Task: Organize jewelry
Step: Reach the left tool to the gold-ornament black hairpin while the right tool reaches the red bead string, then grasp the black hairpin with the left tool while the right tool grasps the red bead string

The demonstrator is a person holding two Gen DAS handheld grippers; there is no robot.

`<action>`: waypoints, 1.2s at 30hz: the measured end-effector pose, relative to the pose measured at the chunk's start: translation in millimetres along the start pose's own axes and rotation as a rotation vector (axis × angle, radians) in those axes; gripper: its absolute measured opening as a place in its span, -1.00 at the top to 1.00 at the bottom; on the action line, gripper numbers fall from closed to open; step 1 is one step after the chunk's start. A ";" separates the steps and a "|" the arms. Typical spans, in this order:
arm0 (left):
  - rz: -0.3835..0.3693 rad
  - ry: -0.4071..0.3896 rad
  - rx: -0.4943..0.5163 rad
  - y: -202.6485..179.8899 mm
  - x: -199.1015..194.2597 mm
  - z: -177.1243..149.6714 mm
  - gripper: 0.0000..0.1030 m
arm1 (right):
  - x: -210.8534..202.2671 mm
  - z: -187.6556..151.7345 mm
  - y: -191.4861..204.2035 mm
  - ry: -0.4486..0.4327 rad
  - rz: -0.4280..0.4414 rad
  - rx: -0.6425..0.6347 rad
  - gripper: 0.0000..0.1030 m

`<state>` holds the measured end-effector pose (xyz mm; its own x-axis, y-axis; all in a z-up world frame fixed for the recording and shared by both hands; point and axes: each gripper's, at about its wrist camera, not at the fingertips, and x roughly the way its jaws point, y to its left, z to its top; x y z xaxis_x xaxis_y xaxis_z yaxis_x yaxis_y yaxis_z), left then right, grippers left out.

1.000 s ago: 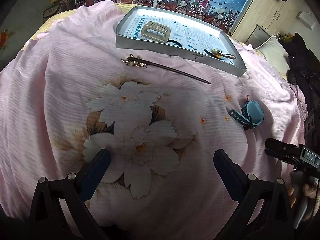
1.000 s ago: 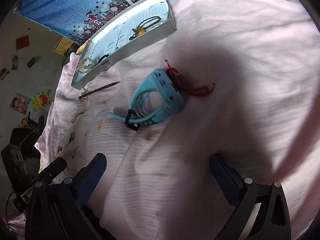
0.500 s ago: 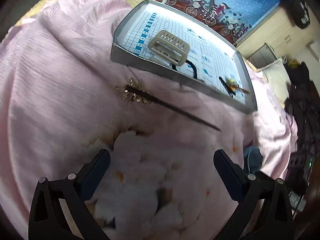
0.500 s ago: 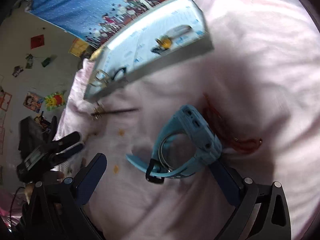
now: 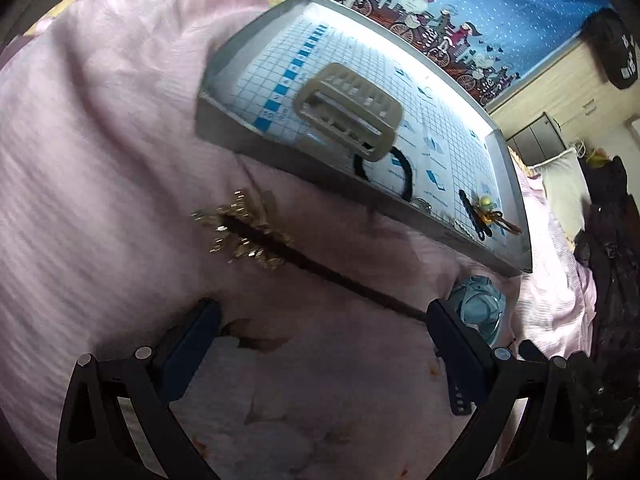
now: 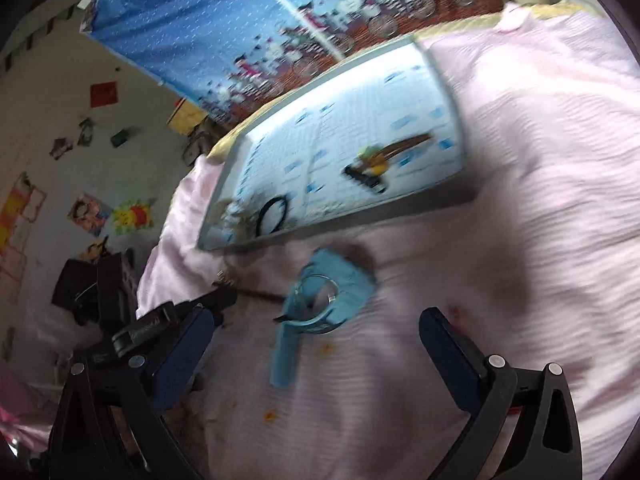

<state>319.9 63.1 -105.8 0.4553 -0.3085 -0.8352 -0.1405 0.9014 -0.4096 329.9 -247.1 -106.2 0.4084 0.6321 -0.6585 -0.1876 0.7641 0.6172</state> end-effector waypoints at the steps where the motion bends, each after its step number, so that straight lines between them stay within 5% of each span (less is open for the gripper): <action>1: 0.001 -0.002 0.007 -3.7 4.0 -0.1 -0.95 | -0.5 1.6 -1.2 -0.007 -0.015 0.003 -1.00; 8: 0.039 -0.028 -0.055 -3.5 19.6 8.2 -0.13 | -0.2 0.1 -18.7 0.030 -0.214 0.031 -1.00; 17: -0.028 -0.013 -0.032 -12.8 27.9 11.7 0.45 | 4.9 -23.5 -23.1 0.115 -0.297 0.017 -0.66; 25: -0.057 -0.008 -0.059 -10.9 37.1 16.7 0.60 | 8.1 -32.5 -11.8 0.110 -0.297 -0.053 -0.32; 36: -0.143 0.040 -0.187 18.3 14.1 10.0 0.76 | 26.0 -31.3 -5.2 0.124 -0.166 -0.061 0.28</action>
<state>332.5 78.3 -121.4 0.4476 -0.4438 -0.7764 -0.2390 0.7772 -0.5821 313.5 -230.5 -140.0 0.3259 0.5050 -0.7992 -0.1817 0.8631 0.4712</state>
